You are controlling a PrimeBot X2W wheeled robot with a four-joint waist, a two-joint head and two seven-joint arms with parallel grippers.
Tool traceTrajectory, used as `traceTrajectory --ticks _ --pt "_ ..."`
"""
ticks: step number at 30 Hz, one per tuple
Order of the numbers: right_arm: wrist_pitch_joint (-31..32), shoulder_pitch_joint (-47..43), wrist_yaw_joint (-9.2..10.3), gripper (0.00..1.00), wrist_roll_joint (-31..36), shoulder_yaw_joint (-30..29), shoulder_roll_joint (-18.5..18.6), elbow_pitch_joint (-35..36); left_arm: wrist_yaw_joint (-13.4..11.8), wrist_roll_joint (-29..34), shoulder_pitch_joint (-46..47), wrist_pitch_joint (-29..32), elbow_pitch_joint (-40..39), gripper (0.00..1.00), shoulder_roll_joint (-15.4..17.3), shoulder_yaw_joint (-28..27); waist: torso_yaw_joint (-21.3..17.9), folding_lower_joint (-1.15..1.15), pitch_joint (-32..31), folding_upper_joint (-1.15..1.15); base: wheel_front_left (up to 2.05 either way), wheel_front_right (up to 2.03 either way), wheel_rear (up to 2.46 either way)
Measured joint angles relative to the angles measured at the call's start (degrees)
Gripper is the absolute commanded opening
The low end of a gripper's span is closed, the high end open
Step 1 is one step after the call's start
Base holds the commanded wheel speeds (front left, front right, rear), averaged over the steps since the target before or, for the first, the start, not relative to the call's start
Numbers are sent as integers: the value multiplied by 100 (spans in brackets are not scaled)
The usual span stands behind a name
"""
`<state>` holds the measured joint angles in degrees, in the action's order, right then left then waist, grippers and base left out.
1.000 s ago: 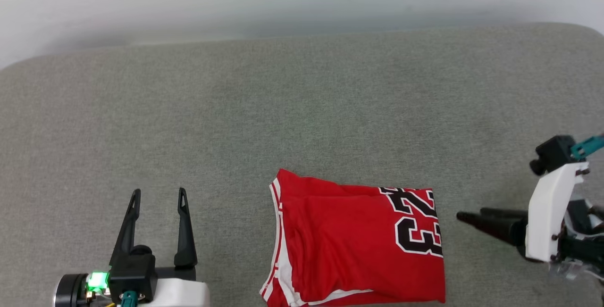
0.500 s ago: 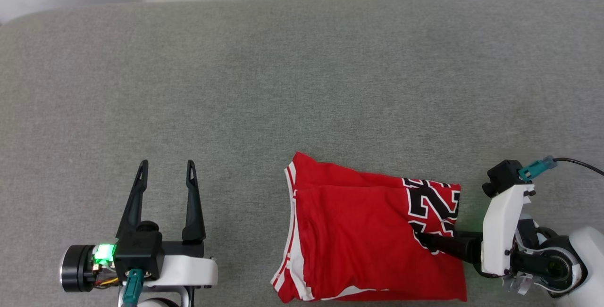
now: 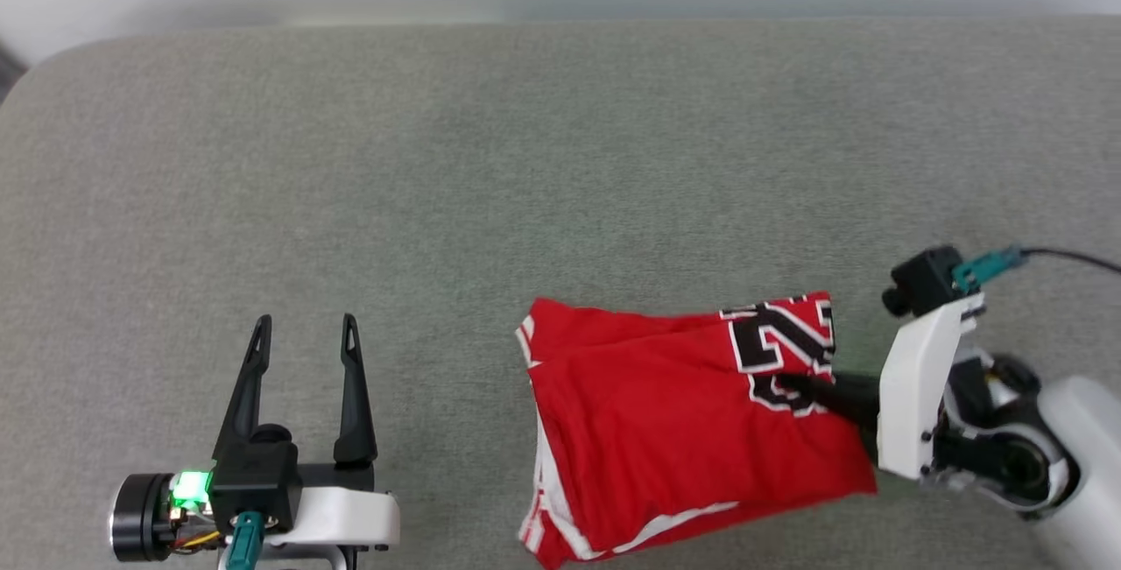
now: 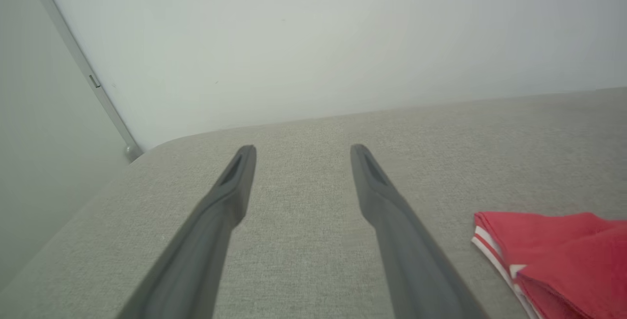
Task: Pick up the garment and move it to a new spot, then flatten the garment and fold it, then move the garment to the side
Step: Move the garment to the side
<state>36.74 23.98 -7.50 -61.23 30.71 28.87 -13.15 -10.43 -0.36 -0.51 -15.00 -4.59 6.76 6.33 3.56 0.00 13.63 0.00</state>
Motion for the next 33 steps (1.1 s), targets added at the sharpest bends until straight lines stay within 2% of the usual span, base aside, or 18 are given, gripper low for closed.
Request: traceTrajectory --ticks 9,16,21,25,33 --pt "-41 935 0 0 383 431 792 939 -69 -21 -238 -7 -162 100 23 -182 -762 0 -123 0 0 0 0" --pt "-223 1320 0 0 683 353 1502 1063 -96 -8 -146 -5 -360 100 87 -321 -1493 0 114 0 0 0 0" --pt "-471 1524 -1 0 882 164 1864 705 -64 55 -9 -7 -460 100 182 -312 -1826 0 482 0 0 0 0" --pt "-723 1807 -1 0 1190 -32 2061 142 -55 80 131 -7 -557 100 256 -283 -1955 1 814 0 0 0 0" --pt "-938 2538 -2 0 1906 -341 2126 -1189 -23 145 477 -7 -773 100 514 -272 -1988 1 1552 0 0 0 0"
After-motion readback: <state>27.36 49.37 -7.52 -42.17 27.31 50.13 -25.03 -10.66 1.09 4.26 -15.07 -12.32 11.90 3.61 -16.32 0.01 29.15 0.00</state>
